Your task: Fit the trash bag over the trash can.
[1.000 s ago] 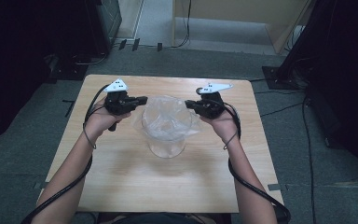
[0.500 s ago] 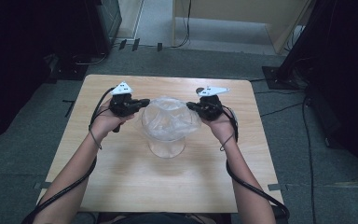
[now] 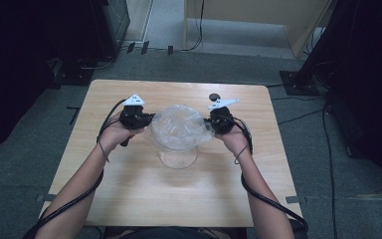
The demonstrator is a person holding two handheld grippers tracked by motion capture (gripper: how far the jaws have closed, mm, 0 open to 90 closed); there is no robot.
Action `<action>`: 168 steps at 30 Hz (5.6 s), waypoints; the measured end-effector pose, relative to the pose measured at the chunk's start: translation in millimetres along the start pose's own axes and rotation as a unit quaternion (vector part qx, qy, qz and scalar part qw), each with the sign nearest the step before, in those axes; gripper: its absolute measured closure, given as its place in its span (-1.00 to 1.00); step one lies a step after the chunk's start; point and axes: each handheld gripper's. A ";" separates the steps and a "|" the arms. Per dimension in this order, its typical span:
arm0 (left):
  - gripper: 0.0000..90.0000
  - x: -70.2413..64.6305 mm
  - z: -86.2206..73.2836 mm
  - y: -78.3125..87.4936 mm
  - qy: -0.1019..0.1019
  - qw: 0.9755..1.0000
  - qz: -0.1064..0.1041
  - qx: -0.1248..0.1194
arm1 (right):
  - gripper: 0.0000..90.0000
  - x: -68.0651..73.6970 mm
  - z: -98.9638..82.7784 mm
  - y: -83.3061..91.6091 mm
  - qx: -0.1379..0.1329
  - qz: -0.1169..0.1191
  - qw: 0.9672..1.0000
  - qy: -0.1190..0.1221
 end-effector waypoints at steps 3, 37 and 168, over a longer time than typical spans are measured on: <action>0.86 1.7 0.1 2.5 0.000 1.000 -0.001 -0.006 | 0.84 -1.7 -1.8 -0.9 0.006 0.000 1.000 0.002; -0.05 -16.1 27.1 62.9 -0.029 0.998 -0.048 -0.030 | -0.31 -4.0 26.3 63.6 -0.083 0.006 0.996 -0.009; -0.32 -16.6 -16.0 50.4 -0.030 0.995 -0.091 0.008 | -0.15 13.9 -14.4 83.4 -0.052 0.034 0.998 -0.028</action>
Point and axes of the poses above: each handheld gripper's, and its own axes: y roughly backward along the jaws, z roughly out of its top, x roughly to its left, and after that the axes turned 8 degrees about -z, right-handed
